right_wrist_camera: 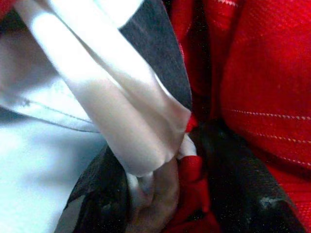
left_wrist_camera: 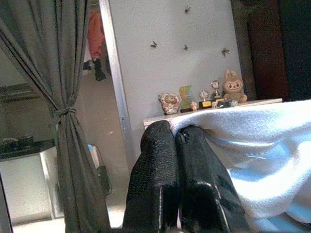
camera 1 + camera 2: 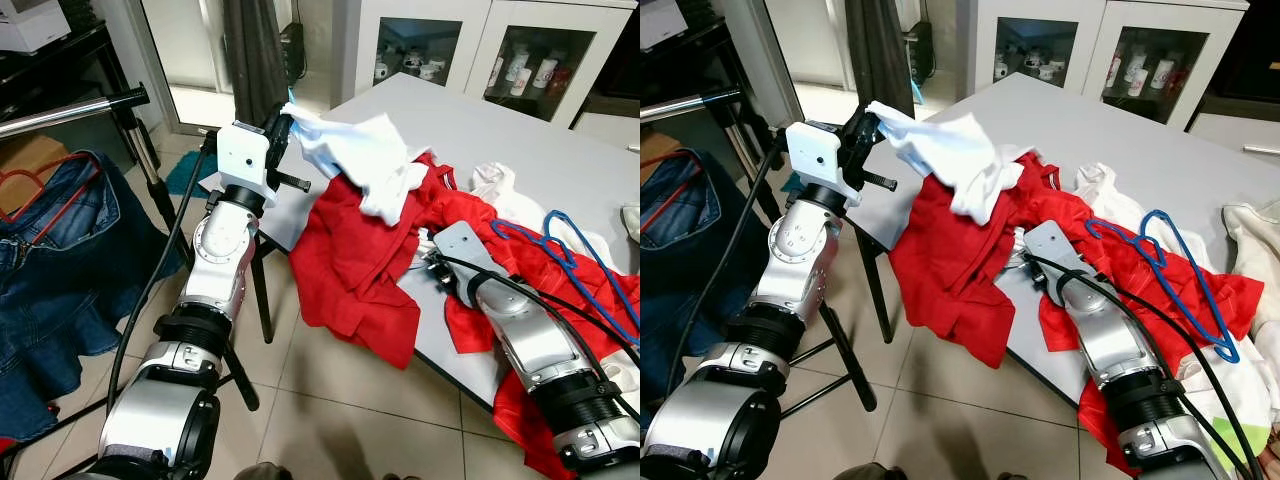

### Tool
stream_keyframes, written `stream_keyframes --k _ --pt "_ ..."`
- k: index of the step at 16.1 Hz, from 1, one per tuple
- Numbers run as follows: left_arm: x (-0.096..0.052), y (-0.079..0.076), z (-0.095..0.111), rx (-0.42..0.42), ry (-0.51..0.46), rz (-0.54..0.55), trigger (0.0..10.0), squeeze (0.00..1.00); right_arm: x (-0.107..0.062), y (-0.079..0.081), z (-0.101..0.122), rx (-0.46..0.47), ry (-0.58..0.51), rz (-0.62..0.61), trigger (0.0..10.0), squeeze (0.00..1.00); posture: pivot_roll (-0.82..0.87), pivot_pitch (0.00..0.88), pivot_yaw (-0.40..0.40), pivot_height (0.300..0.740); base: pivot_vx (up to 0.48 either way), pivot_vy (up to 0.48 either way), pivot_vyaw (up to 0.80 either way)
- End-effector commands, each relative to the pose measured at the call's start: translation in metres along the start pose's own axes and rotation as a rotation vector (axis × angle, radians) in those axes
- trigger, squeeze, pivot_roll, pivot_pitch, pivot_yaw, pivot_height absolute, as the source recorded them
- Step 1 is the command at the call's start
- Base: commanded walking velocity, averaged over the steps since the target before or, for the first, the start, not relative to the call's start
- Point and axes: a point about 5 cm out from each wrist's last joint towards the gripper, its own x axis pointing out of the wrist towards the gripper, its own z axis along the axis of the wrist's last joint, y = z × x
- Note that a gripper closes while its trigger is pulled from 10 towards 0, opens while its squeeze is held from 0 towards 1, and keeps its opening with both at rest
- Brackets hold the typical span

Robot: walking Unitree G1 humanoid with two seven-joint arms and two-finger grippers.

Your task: Hang hanger

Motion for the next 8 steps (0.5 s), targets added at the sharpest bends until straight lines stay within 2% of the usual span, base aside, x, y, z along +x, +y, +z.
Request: stream_keyframes --k 1,4,5,6,7,8 --pt "0.009 0.014 0.018 0.008 -0.081 0.062 10.0 0.0 -0.001 -0.017 -0.014 0.001 0.069 -0.069 10.0 0.0 0.03 0.004 0.055 0.74 0.0 0.0 0.0" --pt "0.008 0.011 0.016 0.006 -0.071 0.056 10.0 0.0 -0.002 -0.024 -0.01 0.034 0.046 -0.093 10.0 0.0 0.03 0.004 0.058 0.74 0.0 0.0 0.0" --pt "0.008 0.008 0.015 0.003 -0.067 0.048 10.0 0.0 -0.008 -0.012 0.009 0.095 -0.057 0.049 10.0 0.0 0.03 0.002 0.059 0.74 0.0 0.0 0.0" --pt "0.008 0.008 0.015 0.002 -0.066 0.046 10.0 0.0 -0.011 -0.007 0.014 0.101 -0.086 0.11 10.0 0.0 0.03 0.002 0.059 0.74 0.0 0.0 0.0" --pt "0.008 0.006 0.014 0.002 -0.065 0.041 10.0 0.0 -0.023 0.003 0.018 0.06 -0.131 0.255 10.0 0.0 0.03 0.003 0.06 0.74 0.0 0.0 0.0" --pt "0.008 0.006 0.014 0.001 -0.064 0.04 10.0 0.0 -0.027 0.005 0.019 0.045 -0.139 0.29 10.0 0.0 0.03 0.003 0.06 0.74 0.0 0.0 0.0"
